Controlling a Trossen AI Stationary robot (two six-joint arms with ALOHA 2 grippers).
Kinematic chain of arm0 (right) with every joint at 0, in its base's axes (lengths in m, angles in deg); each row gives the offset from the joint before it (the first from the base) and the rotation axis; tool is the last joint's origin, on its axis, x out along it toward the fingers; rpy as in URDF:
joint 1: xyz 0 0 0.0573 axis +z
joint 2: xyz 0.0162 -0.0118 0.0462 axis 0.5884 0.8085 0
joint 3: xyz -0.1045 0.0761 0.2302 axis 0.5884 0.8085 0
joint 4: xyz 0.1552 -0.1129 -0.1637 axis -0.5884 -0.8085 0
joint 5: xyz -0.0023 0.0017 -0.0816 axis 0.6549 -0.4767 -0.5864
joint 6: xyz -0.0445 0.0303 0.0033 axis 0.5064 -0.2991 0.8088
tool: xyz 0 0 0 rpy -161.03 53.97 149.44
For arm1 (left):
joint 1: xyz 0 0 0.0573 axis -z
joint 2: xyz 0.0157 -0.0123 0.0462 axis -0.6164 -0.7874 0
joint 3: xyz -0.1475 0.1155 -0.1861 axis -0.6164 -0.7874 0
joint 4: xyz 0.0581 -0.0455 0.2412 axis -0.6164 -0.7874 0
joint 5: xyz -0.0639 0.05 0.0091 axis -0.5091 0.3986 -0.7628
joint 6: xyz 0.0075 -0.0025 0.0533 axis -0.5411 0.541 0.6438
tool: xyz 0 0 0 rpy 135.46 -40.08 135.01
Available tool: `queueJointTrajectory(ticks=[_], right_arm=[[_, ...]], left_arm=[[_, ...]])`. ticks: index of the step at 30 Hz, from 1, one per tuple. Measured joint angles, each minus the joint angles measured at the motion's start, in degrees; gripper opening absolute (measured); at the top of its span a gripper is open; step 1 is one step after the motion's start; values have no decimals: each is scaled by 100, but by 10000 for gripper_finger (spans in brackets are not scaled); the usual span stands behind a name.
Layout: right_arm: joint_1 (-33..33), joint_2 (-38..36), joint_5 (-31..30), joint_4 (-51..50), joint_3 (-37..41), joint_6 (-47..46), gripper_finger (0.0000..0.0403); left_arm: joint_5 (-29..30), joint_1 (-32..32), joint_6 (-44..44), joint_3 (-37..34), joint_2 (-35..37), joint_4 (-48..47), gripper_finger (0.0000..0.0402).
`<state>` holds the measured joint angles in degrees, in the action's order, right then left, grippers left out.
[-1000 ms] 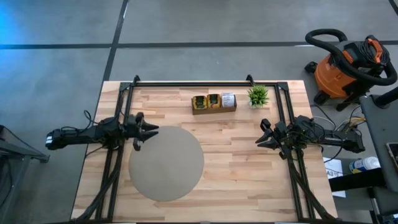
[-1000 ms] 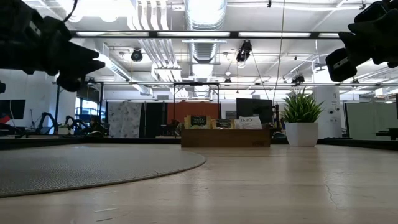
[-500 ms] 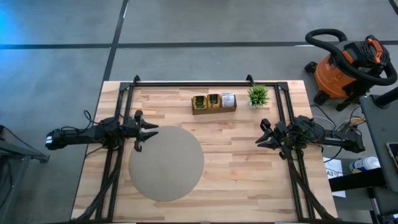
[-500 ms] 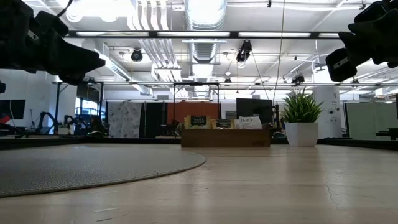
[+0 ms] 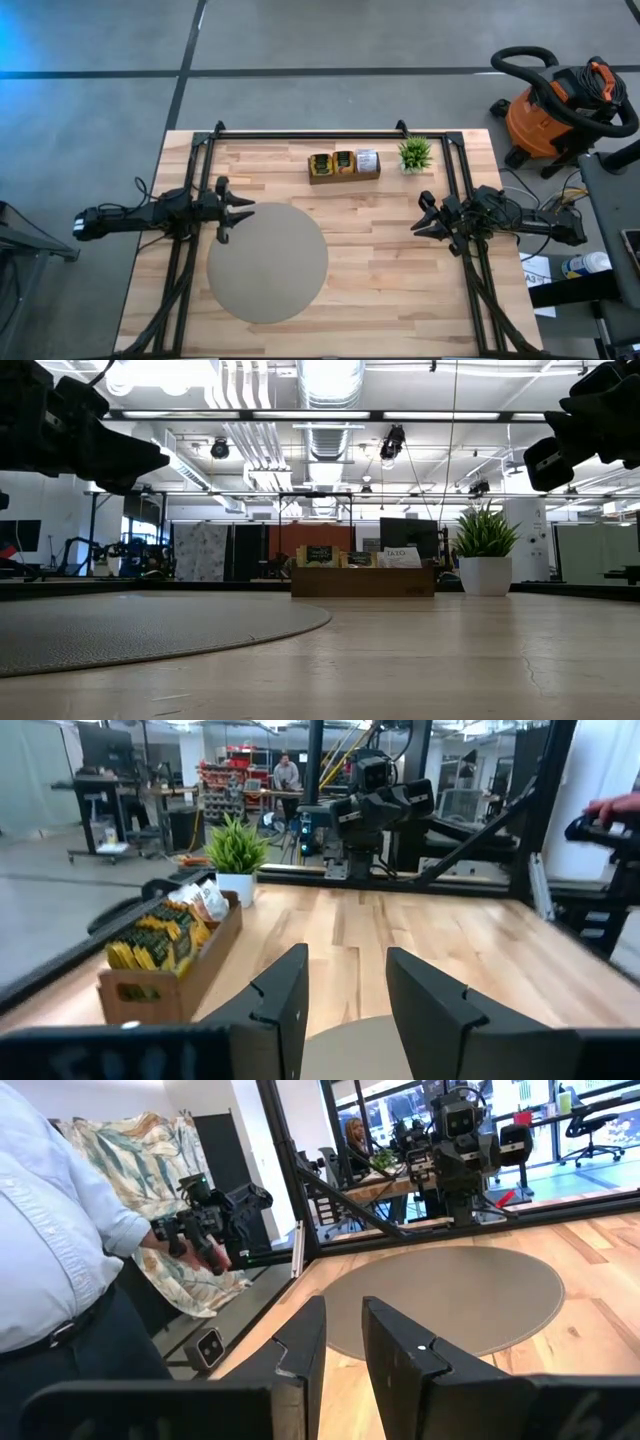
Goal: Pick & Place Tea
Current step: Return to Home Position
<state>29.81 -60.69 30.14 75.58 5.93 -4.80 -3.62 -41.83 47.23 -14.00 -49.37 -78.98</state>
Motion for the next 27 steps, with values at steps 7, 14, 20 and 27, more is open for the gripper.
queueJointTrajectory(ticks=[7, 14, 20, 27], right_arm=[[0, 0, 0, 0, 0, 0, 68], [0, 11, 0, 2, 0, 0, 68], [0, 15, 0, 2, 0, 0, 68], [0, 4, 2, 2, 0, 0, 68]], left_arm=[[-10, 0, -453, 0, 0, 42, 131], [-25, 0, -466, 0, 0, 44, 131], [-27, 0, -469, 0, 0, 46, 131], [-35, 24, -469, -2, 206, -10, 131]])
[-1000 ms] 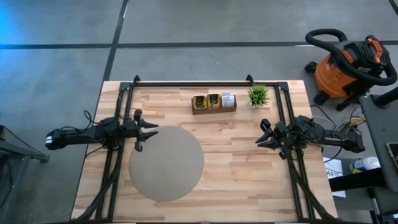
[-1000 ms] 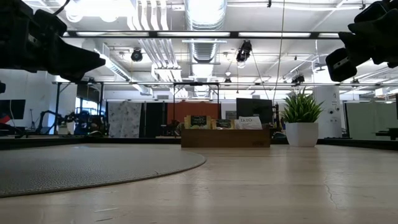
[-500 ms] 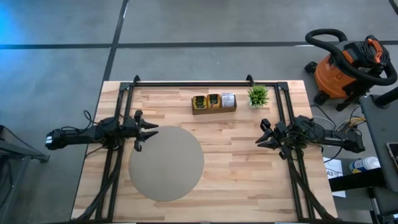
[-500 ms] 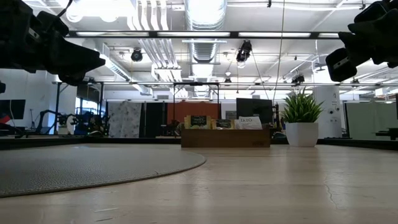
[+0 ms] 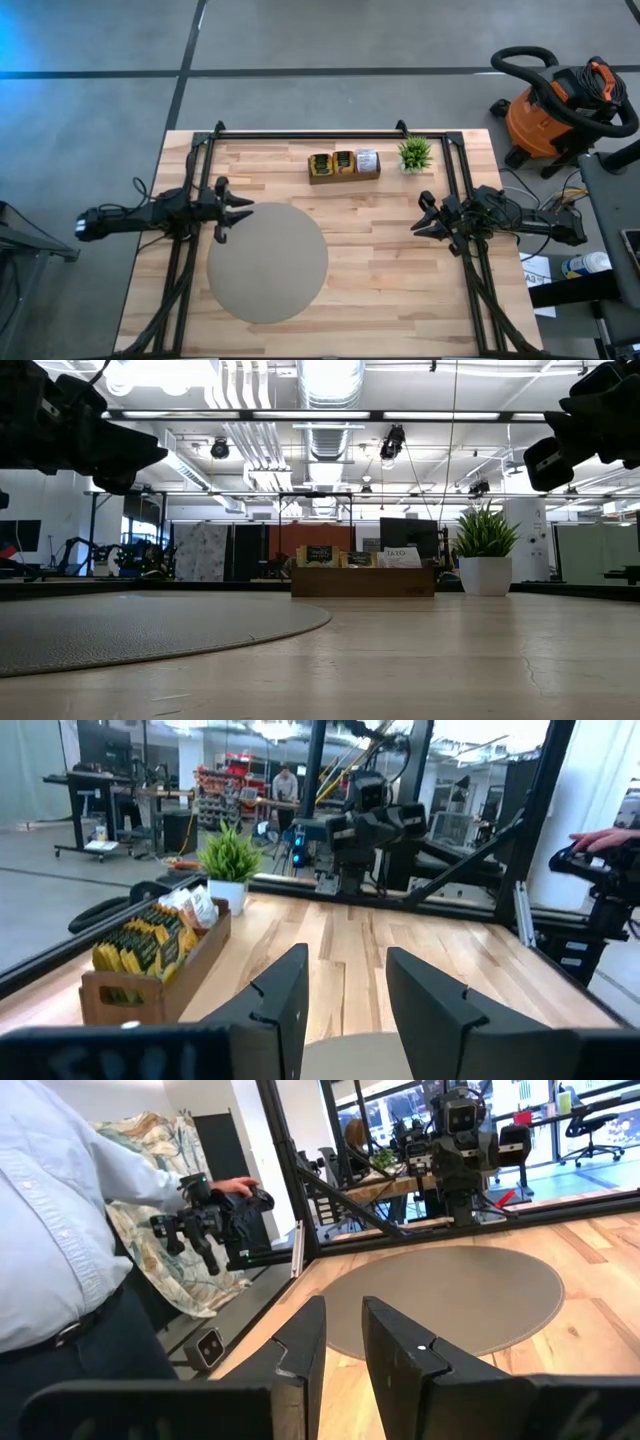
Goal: Pick & Place Tea
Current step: Return to Home Position
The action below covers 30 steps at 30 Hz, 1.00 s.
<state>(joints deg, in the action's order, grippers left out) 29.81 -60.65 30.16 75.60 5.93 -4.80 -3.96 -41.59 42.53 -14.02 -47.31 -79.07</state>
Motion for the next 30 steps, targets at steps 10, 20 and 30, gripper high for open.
queueJointTrajectory(ticks=[10, 20, 30], right_arm=[[34, -4, 0, -2, 0, 0, 68], [576, -4, 4, 0, 0, 0, 68], [588, -4, 4, 0, 0, 0, 68]], left_arm=[[-8, 10, 0, -2, 242, 13, 131], [5, 249, 1, -4, 244, -1, 131], [5, 247, 2, 0, 229, -4, 131]])
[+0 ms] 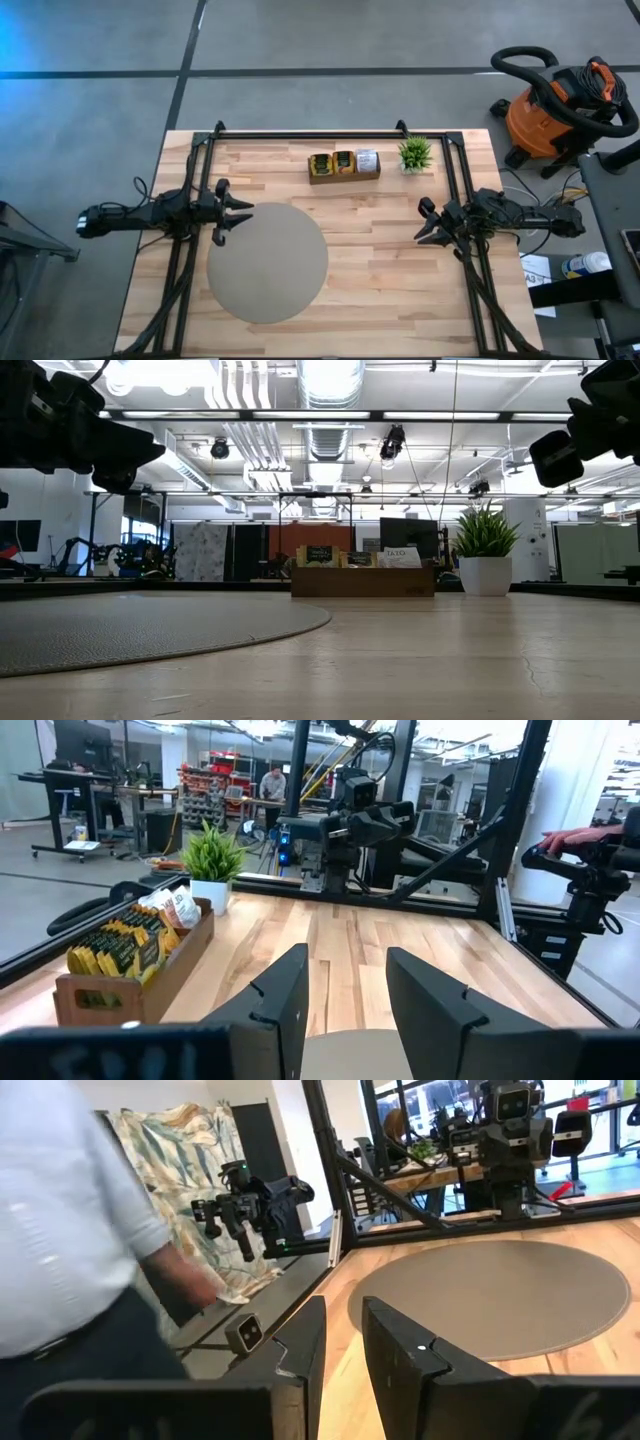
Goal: Pick & Place Tea
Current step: Return to Home Position
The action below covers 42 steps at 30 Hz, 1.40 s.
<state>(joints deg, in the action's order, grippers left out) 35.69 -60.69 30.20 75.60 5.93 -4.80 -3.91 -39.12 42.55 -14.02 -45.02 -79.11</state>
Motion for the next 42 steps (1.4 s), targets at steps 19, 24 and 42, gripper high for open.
queueJointTrajectory(ticks=[19, 24, 42], right_arm=[[248, 0, -39, 9, 0, 1052, 68], [732, 0, -604, -42, -7, 2716, 68], [743, 0, -2300, -212, -4, 2913, 68]], left_arm=[[0, 0, 0, 2, 0, -4, 131], [0, 0, 0, 2, 0, -4, 131], [-2, 0, 0, 2, 0, -7, 131]])
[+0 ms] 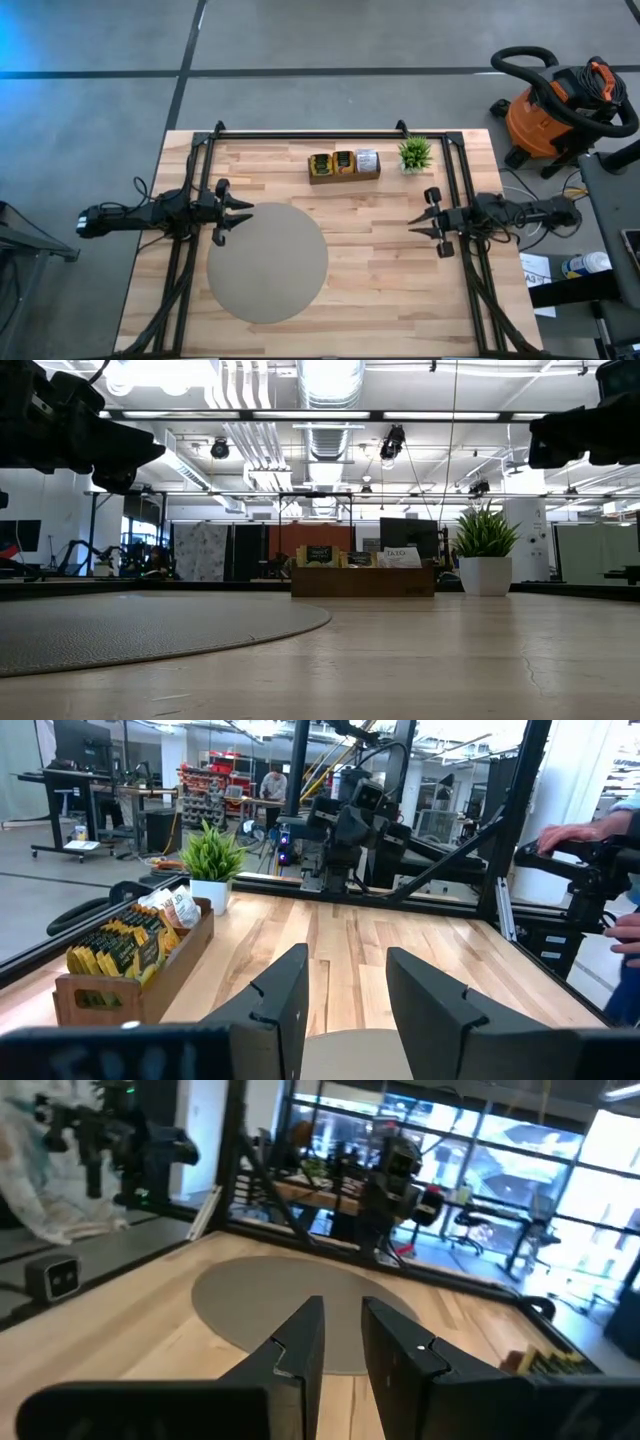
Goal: Pick & Place Tea
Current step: Return to Home Position
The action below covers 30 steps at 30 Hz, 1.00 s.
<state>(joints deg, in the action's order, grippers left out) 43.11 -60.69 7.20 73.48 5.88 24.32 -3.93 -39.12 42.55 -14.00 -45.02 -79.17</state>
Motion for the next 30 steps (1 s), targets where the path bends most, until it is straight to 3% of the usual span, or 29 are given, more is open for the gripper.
queueJointTrajectory(ticks=[9, 30], right_arm=[[-444, 0, 76, 9, 0, -419, 68], [-445, 20, 58, 9, 2, -725, 68]], left_arm=[[0, 0, 0, 0, 0, -2, 131], [0, -2, 0, 0, 2, -2, 131]])
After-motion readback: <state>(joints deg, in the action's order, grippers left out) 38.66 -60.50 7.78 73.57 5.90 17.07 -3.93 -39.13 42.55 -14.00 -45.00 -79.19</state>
